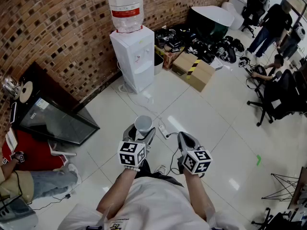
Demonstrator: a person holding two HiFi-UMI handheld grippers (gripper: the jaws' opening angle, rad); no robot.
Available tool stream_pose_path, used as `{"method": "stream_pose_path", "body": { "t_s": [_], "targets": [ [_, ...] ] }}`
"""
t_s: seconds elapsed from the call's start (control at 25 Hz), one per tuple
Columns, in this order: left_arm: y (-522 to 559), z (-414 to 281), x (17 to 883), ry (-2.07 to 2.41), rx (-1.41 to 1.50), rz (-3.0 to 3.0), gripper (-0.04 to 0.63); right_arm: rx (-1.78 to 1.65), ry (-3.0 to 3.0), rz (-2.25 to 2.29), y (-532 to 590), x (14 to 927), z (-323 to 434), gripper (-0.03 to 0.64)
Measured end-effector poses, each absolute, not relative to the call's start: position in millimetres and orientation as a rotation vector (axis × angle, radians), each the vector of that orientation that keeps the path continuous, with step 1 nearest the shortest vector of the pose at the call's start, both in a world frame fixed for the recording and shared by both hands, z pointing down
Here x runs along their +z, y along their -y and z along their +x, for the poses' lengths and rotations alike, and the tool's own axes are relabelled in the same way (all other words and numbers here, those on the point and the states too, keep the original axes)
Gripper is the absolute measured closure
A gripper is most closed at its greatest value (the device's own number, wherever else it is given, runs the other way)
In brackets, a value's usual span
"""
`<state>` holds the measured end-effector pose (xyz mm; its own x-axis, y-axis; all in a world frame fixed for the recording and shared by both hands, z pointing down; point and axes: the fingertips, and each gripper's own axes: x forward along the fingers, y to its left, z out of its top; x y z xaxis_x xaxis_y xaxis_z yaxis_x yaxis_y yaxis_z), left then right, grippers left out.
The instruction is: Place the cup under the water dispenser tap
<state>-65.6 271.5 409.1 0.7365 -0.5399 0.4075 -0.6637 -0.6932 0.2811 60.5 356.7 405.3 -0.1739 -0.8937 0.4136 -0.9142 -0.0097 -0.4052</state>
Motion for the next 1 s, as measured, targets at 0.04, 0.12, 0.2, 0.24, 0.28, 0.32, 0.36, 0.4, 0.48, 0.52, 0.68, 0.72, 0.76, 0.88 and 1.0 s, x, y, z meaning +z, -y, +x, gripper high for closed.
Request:
{"method": "stream_pose_path", "body": {
  "t_s": [0.04, 0.12, 0.2, 0.24, 0.28, 0.32, 0.36, 0.4, 0.48, 0.52, 0.68, 0.72, 0.76, 0.88, 1.0],
  "targets": [
    [-266.3, -61.9, 410.2, 0.929, 0.416, 2.527, 0.261, 0.949, 2.184, 1.994, -352.8, 407.4, 65.8, 0.617],
    [-256.1, -55.4, 413.4, 0.939, 0.421, 2.522, 0.261, 0.963, 2.179, 1.991, -344.8, 412.0, 75.0, 0.617],
    [-244.5, -50.8, 418.6, 0.944, 0.423, 2.512, 0.261, 0.975, 2.180, 1.986, -334.2, 417.9, 80.3, 0.617],
    [-237.2, -49.0, 421.5, 0.947, 0.422, 2.508, 0.261, 0.980, 2.183, 1.981, -326.6, 421.3, 81.8, 0.617],
    [-228.8, -47.0, 424.3, 0.949, 0.420, 2.503, 0.261, 0.985, 2.186, 1.976, -317.6, 424.7, 82.9, 0.617],
    [-219.7, -44.8, 427.2, 0.950, 0.419, 2.498, 0.261, 0.990, 2.189, 1.970, -307.3, 427.7, 83.9, 0.617],
    [-209.8, -42.4, 430.0, 0.950, 0.420, 2.493, 0.261, 0.996, 2.191, 1.964, -296.2, 430.1, 84.7, 0.617],
    [-199.0, -40.1, 432.6, 0.949, 0.422, 2.489, 0.261, 1.000, 2.193, 1.958, -284.2, 431.9, 85.6, 0.617],
    [-175.3, -35.7, 436.6, 0.949, 0.430, 2.488, 0.261, 1.007, 2.195, 1.945, -259.0, 433.6, 87.8, 0.617],
    [-162.9, -33.4, 437.9, 0.951, 0.431, 2.492, 0.261, 1.010, 2.195, 1.940, -246.2, 434.1, 89.8, 0.617],
    [-109.8, -24.1, 445.8, 0.961, 0.425, 2.501, 0.261, 1.026, 2.191, 1.934, -192.3, 439.0, 100.0, 0.617],
    [-97.4, -22.8, 448.1, 0.961, 0.426, 2.499, 0.261, 1.030, 2.191, 1.933, -179.0, 439.9, 101.2, 0.617],
    [-85.6, -22.0, 450.1, 0.961, 0.427, 2.499, 0.261, 1.032, 2.192, 1.931, -165.9, 440.2, 101.5, 0.617],
    [-51.4, -21.5, 456.5, 0.965, 0.437, 2.505, 0.261, 1.036, 2.192, 1.916, -128.5, 441.4, 99.0, 0.617],
    [-18.2, -22.3, 464.9, 0.983, 0.432, 2.509, 0.261, 1.030, 2.190, 1.887, -95.1, 444.8, 94.4, 0.617]
  ]
}}
